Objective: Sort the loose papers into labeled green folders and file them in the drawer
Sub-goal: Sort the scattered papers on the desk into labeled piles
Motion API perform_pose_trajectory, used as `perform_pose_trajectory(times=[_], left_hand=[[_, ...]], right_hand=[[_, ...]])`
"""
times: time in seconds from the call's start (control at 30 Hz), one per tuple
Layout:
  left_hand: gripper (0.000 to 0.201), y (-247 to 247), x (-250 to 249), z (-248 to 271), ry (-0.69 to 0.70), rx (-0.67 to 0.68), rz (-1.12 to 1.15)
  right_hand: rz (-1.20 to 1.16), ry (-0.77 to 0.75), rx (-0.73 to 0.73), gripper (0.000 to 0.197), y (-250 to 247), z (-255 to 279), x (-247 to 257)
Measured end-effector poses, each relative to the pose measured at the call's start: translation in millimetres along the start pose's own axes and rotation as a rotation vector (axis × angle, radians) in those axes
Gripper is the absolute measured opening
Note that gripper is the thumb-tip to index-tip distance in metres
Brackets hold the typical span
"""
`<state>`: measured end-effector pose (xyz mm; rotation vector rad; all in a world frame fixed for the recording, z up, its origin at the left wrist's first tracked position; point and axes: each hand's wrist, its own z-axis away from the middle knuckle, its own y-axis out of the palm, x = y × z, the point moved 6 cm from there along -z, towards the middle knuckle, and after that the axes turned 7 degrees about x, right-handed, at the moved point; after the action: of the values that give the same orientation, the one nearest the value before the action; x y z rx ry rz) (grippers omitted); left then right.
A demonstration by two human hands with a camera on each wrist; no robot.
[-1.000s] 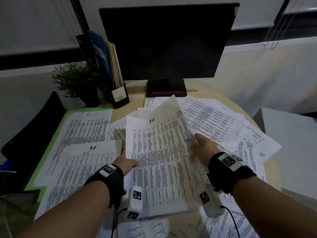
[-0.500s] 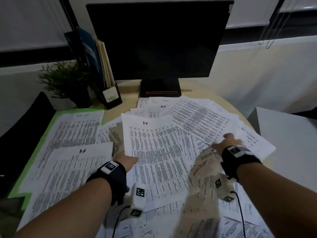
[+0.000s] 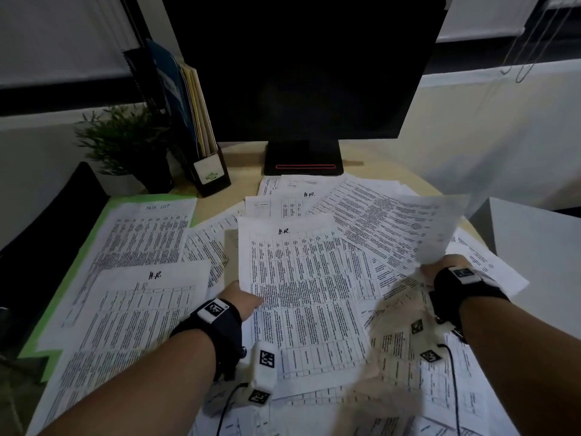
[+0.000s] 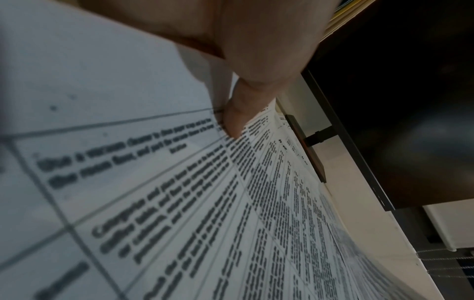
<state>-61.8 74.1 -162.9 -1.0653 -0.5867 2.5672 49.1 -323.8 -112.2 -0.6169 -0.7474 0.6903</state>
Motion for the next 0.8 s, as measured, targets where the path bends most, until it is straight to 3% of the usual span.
perform_pose_trajectory(times=[0.07, 0.2, 0.4, 0.53, 0.67, 0.73, 0.8], left_hand=[[0.036, -2, 3, -2, -0.009, 0.003, -0.004], [0.037, -5, 7, -1, -0.007, -0.013, -0.013], [0.039, -5, -8, 3, 0.108, -0.054, 0.107], [0.039, -7, -20, 5, 0.18, -0.083, 0.222], [0.036, -12, -21, 7, 0.13, -0.13, 0.197], [0.037, -12, -17, 5, 0.097, -0.126, 0.133], [0.039, -13, -12, 2, 0.063, -0.125, 0.087]], right_hand=[[0.225, -0.026, -0.064, 0.029, -11, 13, 4], [0.305, -0.035, -0.128, 0.007, -26, 26, -6], [0.08, -0.025, -0.108, 0.01, -25, -2, -27], [-0.067, -0.052, 0.071, 0.014, 8, -3, -31], [-0.051, -0.062, 0.21, 0.016, 26, 13, -32], [-0.044, -0.07, 0.194, 0.017, 22, 16, -31], [-0.112, -0.073, 0.087, 0.014, 7, 9, -36]])
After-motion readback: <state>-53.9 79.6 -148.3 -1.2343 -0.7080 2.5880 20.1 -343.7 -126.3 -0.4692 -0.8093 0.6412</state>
